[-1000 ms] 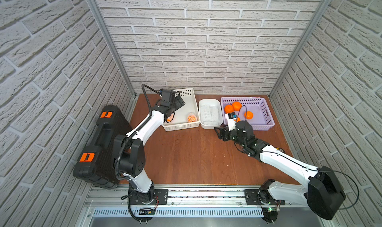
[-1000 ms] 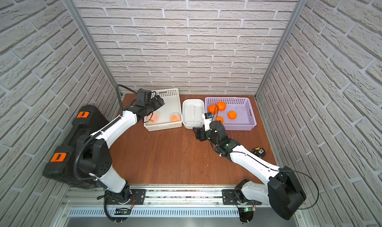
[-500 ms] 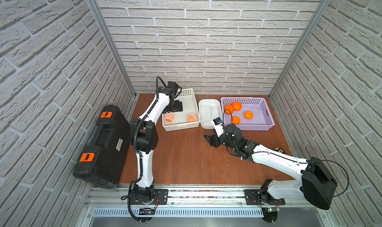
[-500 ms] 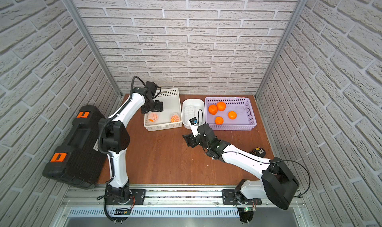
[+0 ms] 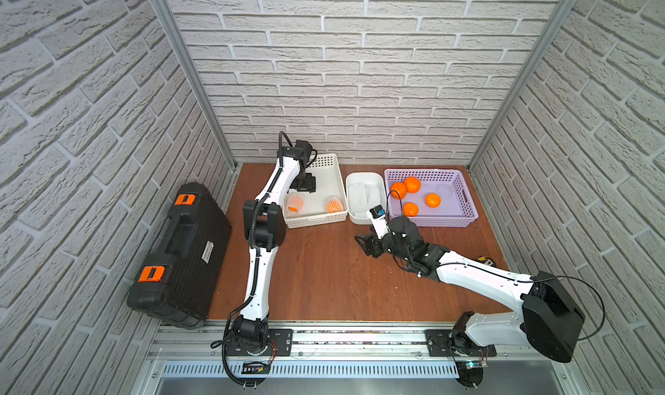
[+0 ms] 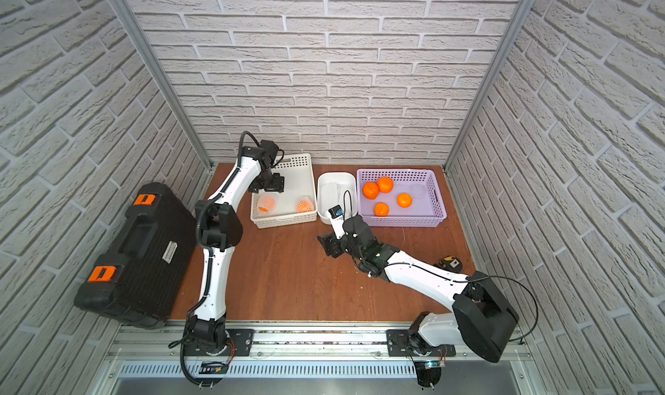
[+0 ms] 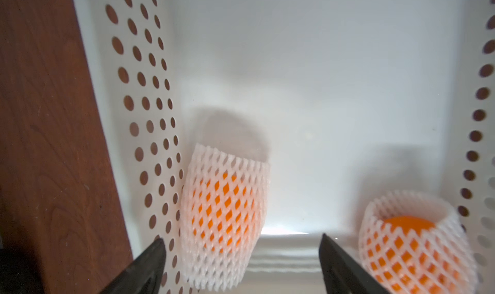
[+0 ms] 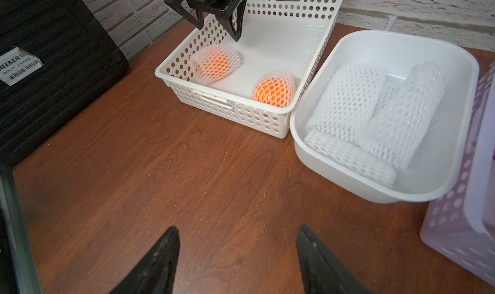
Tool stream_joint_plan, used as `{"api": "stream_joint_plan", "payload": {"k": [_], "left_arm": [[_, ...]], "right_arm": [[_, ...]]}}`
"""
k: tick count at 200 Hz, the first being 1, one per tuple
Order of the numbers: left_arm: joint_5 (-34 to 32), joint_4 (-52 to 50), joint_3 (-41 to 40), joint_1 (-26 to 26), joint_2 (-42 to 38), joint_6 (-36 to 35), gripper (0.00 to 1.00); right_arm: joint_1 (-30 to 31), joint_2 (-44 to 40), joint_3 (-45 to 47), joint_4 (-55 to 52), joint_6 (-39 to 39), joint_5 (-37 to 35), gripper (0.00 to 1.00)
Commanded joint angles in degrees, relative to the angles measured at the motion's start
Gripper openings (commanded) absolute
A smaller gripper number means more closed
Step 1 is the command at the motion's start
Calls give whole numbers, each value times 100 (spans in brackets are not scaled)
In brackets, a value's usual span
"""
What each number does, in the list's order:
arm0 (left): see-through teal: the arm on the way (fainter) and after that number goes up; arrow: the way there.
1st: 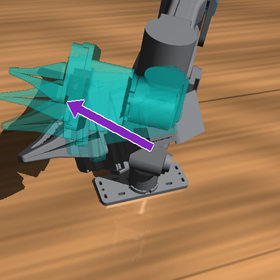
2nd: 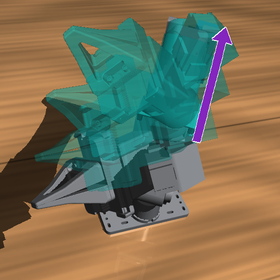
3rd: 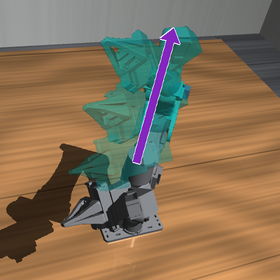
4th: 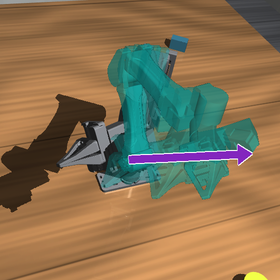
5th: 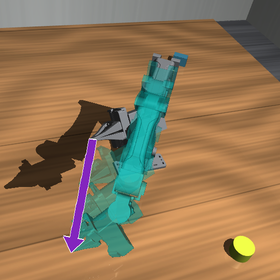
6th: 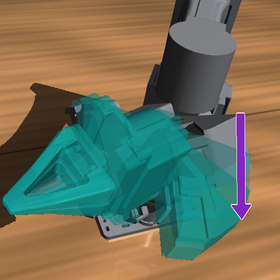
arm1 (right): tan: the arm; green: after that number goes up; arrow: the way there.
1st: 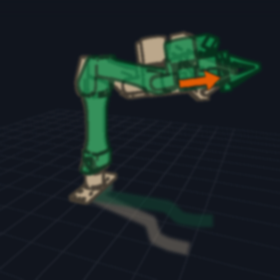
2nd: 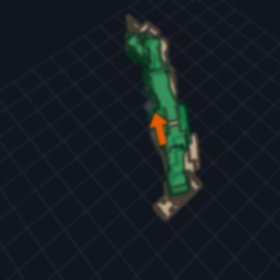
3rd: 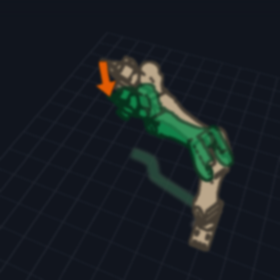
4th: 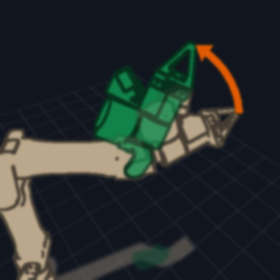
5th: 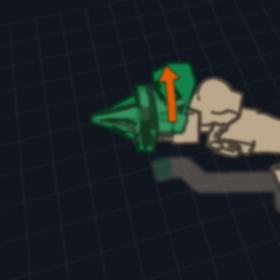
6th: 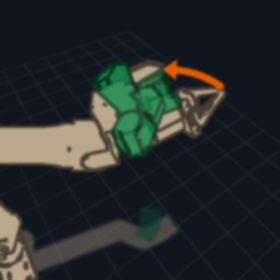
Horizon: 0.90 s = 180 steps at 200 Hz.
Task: Remove foam nets from oranges
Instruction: Adjust the orange in the basket.
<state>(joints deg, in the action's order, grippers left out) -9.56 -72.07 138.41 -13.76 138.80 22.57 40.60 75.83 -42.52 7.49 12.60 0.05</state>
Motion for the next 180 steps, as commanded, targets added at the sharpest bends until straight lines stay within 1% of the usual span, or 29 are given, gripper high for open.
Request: {"api": "stream_joint_plan", "payload": {"k": [1,70,137,149,166,180], "left_arm": [[-210,-334,159,40,96,6,89],[-168,-180,160,12,349,121,89],[-82,-351,159,-90,490,244,89],[70,-345,160,-89,488,273,89],[561,-325,160,-94,486,320,89],[763,-286,160,-116,455,363,89]], "right_arm": [[1,92,-164,148,-48,51,70],[1,117,-192,138,-61,109,70],[-4,94,-192,130,-81,142,70],[-6,90,-187,130,-74,145,70],[0,88,-181,130,-77,143,70],[0,81,-189,122,-75,153,70]]}}
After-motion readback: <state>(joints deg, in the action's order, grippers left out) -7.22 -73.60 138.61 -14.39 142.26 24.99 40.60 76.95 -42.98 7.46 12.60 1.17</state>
